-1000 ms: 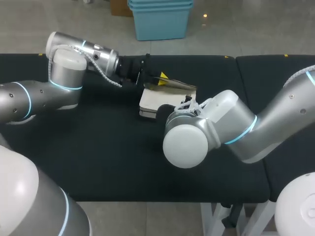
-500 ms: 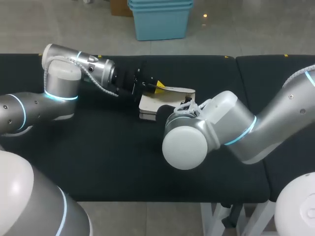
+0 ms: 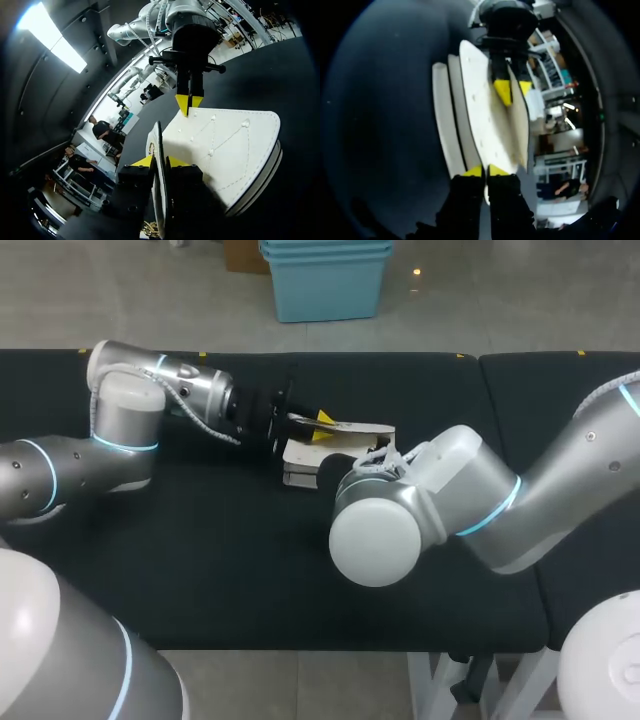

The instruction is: Pick up the bag, open it, inspect its contents, close it, and place it on the opposite side

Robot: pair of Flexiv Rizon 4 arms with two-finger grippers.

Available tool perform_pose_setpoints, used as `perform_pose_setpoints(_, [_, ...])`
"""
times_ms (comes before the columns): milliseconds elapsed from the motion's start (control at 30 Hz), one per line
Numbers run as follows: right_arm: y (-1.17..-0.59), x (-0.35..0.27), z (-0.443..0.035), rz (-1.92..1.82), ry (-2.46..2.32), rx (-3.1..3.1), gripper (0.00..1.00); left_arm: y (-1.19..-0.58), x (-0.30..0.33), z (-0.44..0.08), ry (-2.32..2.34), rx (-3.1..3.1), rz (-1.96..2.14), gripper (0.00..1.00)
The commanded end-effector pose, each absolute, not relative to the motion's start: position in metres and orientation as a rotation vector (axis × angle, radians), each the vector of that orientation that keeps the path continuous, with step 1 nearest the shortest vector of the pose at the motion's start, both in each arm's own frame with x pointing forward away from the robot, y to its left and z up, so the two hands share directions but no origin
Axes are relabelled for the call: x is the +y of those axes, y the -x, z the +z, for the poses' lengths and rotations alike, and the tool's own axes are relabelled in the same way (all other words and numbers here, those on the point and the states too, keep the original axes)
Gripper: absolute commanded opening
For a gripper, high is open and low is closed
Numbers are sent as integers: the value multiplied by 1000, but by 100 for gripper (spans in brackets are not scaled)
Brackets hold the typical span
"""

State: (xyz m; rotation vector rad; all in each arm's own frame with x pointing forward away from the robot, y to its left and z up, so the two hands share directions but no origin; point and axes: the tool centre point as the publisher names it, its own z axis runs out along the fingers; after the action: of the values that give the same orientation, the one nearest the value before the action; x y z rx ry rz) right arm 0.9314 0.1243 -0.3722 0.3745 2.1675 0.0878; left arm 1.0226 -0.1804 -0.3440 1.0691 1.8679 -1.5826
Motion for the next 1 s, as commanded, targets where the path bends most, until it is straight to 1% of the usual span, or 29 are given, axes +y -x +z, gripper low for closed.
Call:
perform_pose_setpoints(33, [-931,123,-378,169,-329,2126,0,-1021,-176,-336,-1040,1857,-1584,93])
perform_pose_setpoints(67, [-931,123,-378,169,-329,2126,0,-1022,-176,-333,-1029,1859,-1576,93])
perform_pose_setpoints(167, [-931,123,-378,169,-329,2126,0,-1024,-174,-322,-1009,1883,-1575,86])
perform_pose_setpoints(200, [-931,123,-378,169,-329,2126,0,-1025,-173,-318,-996,1900,-1582,80])
perform_pose_setpoints(267, [-931,123,-378,169,-329,2126,0,-1027,-173,-312,-946,1961,-1553,61])
perform_pose_setpoints(300, [-931,123,-378,169,-329,2126,0,-1028,-173,-310,-942,1994,-1529,50])
perform_pose_setpoints(400, [-931,123,-378,169,-329,2126,0,-1028,-174,-301,-902,2073,-1466,44])
perform_pose_setpoints(467, [-931,123,-378,169,-329,2126,0,-1027,-175,-296,-881,2116,-1444,34])
perform_pose_setpoints(500, [-931,123,-378,169,-329,2126,0,-1026,-174,-295,-883,2134,-1438,33])
perform_pose_setpoints(700, [-931,123,-378,169,-329,2126,0,-1018,-174,-296,-897,2214,-1333,38])
perform_pose_setpoints(800, [-931,123,-378,169,-329,2126,0,-1015,-173,-300,-908,2251,-1255,38])
perform_pose_setpoints(933, [-931,123,-378,169,-329,2126,0,-1015,-174,-304,-923,2275,-1188,34])
perform_pose_setpoints(1000, [-931,123,-378,169,-329,2126,0,-1016,-173,-306,-916,2277,-1172,29])
